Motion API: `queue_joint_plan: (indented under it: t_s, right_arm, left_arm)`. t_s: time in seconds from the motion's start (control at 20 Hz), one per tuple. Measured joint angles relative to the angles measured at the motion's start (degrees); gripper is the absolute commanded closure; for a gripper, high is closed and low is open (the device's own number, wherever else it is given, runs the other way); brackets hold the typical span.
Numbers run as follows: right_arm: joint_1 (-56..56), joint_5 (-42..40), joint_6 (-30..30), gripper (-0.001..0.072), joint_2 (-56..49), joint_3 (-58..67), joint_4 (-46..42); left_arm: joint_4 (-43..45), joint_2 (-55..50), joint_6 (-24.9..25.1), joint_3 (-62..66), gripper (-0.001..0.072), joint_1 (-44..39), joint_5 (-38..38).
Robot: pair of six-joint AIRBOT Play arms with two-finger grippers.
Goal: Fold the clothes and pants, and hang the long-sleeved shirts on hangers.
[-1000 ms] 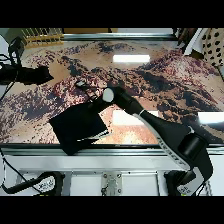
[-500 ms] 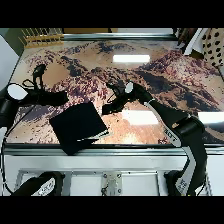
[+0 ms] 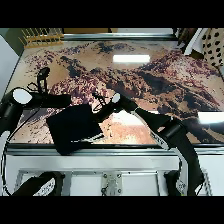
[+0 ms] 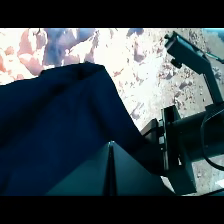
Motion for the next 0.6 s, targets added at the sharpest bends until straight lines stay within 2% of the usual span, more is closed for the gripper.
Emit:
queue_joint_plan:
  t_s: [0.15,0.25,0.45,0.6]
  right_arm:
    - [-2.93,-0.22,1.88,0.0691,3.26,0.46,-4.70]
    - [-7.61,-0.07,5.68,0.0691,7.23,0.55,-13.40]
    - [-22.51,2.71,12.20,0.0691,16.13,0.37,-30.64]
    - [-36.72,3.67,15.61,0.0691,21.51,-1.44,-36.98]
  left_arm:
    - [0.00,0.00,-0.50,-0.07,0.0703,-0.02,-0.46]
    - [0.00,0.00,-0.81,-0.07,0.0703,-0.02,-0.94]
    - [0.00,0.00,-1.66,-0.09,0.0703,-0.98,-1.33]
    - [0.02,0.00,-2.23,-0.09,0.0703,-3.96,-1.03]
